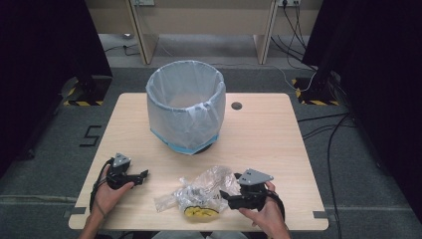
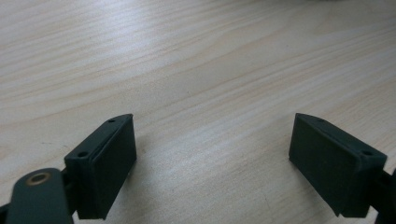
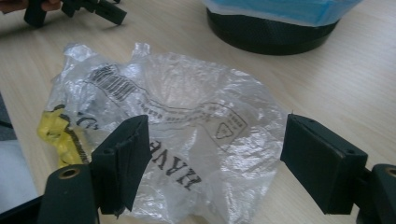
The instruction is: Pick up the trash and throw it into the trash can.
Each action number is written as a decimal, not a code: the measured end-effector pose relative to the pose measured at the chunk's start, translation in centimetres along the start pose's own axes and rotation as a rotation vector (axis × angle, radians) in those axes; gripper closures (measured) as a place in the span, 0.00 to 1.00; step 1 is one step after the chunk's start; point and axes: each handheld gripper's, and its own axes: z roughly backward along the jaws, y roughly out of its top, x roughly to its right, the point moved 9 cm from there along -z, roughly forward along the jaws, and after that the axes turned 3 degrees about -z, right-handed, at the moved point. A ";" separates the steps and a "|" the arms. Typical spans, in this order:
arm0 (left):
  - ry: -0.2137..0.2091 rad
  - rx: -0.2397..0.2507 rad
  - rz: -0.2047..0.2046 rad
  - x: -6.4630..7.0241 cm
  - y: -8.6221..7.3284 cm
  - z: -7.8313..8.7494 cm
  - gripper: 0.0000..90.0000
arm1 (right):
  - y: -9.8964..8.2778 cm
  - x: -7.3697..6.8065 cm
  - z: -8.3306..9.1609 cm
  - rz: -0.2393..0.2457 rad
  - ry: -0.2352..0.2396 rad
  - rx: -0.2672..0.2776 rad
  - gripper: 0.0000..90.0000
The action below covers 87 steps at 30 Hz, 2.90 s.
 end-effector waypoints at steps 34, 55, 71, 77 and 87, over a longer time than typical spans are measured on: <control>0.000 -0.002 -0.002 0.0 0.0 0.0 0.15 | 1.3 -6.6 -4.2 0.067 0.178 -0.043 0.29; 0.000 -0.001 -0.001 0.0 0.0 0.0 0.15 | -0.9 -5.7 -7.0 0.045 0.239 -0.101 0.82; -0.001 -0.001 0.000 0.0 0.0 0.0 0.15 | 2.2 -2.6 -3.0 0.064 0.198 0.025 0.96; -0.001 -0.001 0.000 0.0 0.0 0.0 0.15 | 3.8 -1.9 -1.2 0.075 0.186 0.059 0.96; 0.000 0.000 0.000 0.0 0.0 0.0 0.15 | 5.9 -0.9 0.8 0.095 0.199 0.075 0.96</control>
